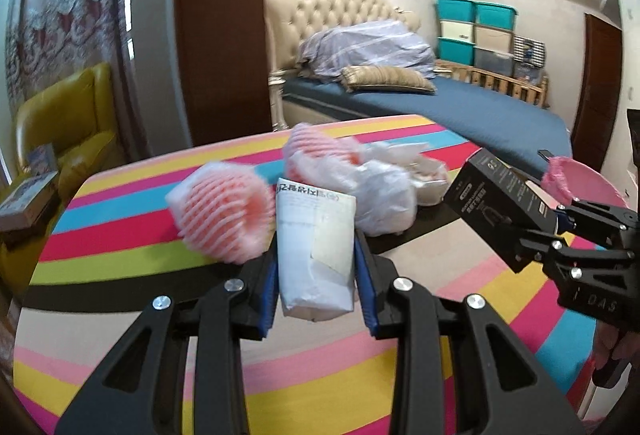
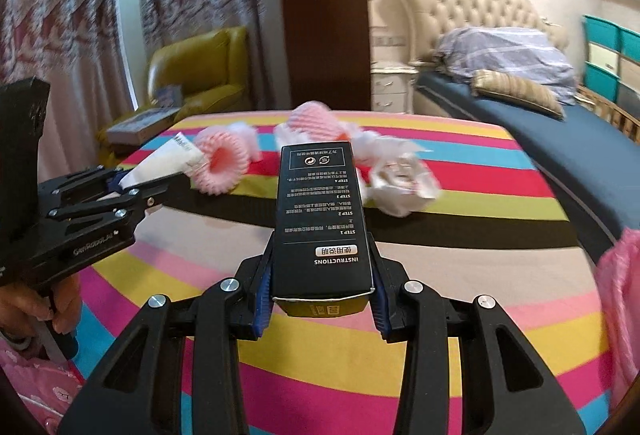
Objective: Collect trash
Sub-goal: 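Carry the black box and white tube to the pink wastebasket and release both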
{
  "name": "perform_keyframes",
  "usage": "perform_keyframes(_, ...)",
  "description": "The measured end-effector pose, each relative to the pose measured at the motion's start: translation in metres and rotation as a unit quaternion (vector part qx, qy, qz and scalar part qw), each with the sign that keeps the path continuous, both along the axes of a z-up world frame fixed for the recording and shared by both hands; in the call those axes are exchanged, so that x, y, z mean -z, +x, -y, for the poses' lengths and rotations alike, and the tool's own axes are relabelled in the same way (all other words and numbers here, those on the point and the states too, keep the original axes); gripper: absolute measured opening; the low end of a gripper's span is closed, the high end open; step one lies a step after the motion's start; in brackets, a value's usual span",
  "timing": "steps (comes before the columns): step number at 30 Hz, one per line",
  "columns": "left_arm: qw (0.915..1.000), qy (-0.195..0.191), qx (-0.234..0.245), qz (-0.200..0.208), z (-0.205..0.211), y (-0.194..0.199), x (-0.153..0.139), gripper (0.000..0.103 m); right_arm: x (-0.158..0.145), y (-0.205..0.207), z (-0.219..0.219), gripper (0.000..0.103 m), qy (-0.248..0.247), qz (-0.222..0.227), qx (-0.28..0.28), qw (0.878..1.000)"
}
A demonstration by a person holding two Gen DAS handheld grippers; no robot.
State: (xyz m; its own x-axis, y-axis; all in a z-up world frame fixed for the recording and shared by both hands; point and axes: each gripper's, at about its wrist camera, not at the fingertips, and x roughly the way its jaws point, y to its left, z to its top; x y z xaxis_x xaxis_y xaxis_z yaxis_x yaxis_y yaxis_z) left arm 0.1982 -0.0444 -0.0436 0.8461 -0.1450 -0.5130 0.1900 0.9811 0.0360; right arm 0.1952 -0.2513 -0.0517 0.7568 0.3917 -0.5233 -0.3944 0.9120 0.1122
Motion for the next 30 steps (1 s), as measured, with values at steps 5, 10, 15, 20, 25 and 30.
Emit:
perform_keyframes(5, 0.999, 0.003, 0.044, 0.001, 0.03, 0.007, -0.003, 0.033, -0.002, -0.008, 0.028, 0.038, 0.007, 0.007, 0.04, 0.999)
perform_keyframes(10, 0.9954, 0.013, 0.095, 0.01, 0.065, 0.013, -0.005, 0.033, -0.001, -0.015, 0.054, 0.038, 0.013, 0.01, 0.078, 0.997)
perform_keyframes(15, 0.9897, 0.014, 0.141, 0.019, 0.099, 0.018, -0.008, 0.033, -0.003, -0.022, 0.084, 0.038, 0.02, 0.02, 0.117, 0.993)
perform_keyframes(20, 0.9839, 0.007, 0.176, 0.032, 0.127, 0.019, -0.011, 0.033, -0.007, -0.034, 0.112, 0.038, 0.02, 0.039, 0.155, 0.987)
perform_keyframes(25, 0.9745, 0.008, 0.22, 0.044, 0.165, 0.02, -0.011, 0.033, -0.005, -0.041, 0.136, 0.038, 0.021, 0.043, 0.188, 0.981)
perform_keyframes(30, 0.9647, 0.002, 0.26, 0.041, 0.201, 0.024, -0.012, 0.033, -0.003, -0.055, 0.171, 0.038, 0.018, 0.046, 0.235, 0.971)
